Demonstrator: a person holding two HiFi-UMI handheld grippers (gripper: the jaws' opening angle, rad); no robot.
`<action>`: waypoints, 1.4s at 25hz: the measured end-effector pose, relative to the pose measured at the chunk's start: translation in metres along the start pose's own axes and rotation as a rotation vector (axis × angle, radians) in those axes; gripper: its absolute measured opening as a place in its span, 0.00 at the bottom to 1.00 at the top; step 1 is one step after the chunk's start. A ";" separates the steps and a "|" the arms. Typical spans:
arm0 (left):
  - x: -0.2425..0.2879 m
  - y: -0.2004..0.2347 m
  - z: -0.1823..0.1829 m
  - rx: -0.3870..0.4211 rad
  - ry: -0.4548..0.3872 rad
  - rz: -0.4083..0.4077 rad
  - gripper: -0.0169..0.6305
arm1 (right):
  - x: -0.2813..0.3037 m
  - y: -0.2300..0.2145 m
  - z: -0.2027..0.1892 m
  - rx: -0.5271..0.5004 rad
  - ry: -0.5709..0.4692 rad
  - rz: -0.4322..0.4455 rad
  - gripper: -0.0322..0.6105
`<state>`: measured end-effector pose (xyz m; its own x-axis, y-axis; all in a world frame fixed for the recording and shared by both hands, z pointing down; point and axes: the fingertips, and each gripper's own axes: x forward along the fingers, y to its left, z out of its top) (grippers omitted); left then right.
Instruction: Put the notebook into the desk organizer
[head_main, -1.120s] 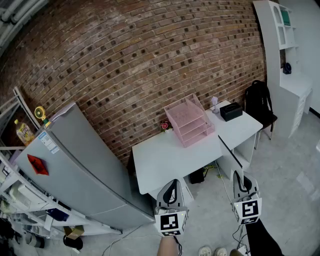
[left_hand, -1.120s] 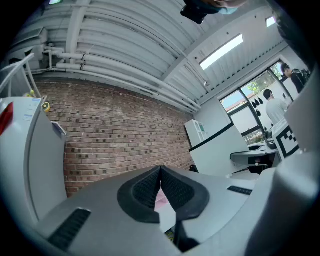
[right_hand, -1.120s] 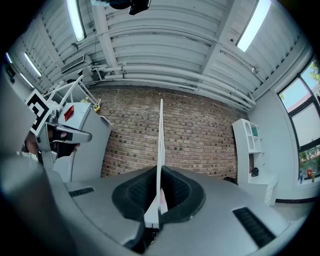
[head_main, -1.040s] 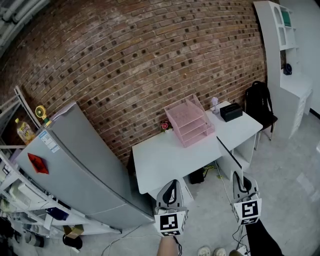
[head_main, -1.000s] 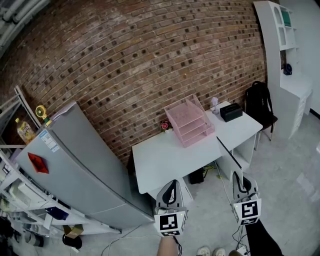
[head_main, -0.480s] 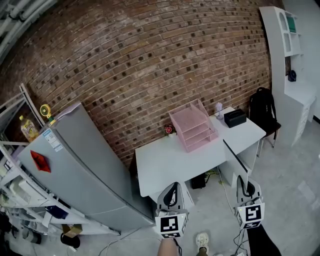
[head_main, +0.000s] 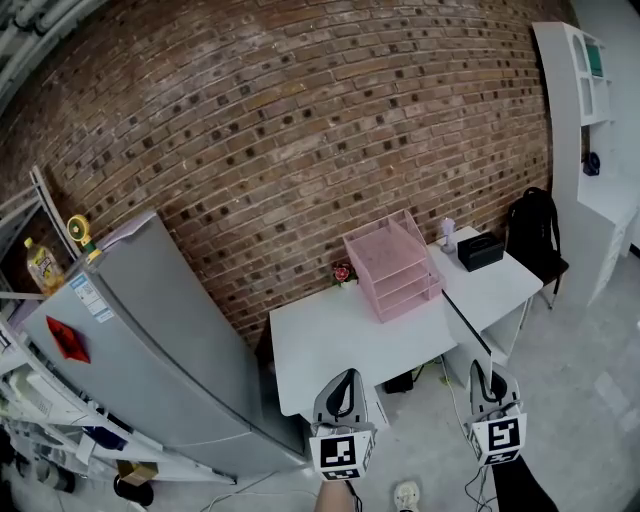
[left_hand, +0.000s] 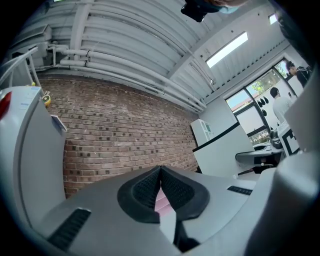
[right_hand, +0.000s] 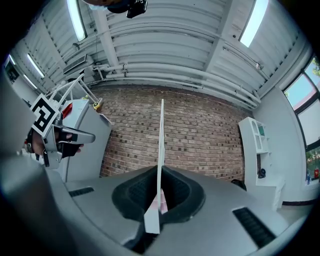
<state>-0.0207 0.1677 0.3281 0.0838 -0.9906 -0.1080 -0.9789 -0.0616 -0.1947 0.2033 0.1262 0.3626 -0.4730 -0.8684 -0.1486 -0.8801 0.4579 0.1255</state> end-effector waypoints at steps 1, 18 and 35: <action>0.009 0.005 -0.002 -0.002 -0.002 -0.003 0.05 | 0.010 0.001 -0.002 -0.003 0.002 0.001 0.09; 0.153 0.084 -0.027 0.000 -0.022 -0.073 0.05 | 0.164 0.014 -0.029 -0.004 0.027 -0.037 0.09; 0.212 0.130 -0.068 -0.047 0.002 -0.125 0.05 | 0.235 0.028 -0.046 -0.012 0.062 -0.068 0.09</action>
<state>-0.1431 -0.0591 0.3465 0.2053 -0.9751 -0.0841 -0.9686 -0.1901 -0.1604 0.0692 -0.0732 0.3761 -0.4088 -0.9075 -0.0964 -0.9092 0.3958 0.1294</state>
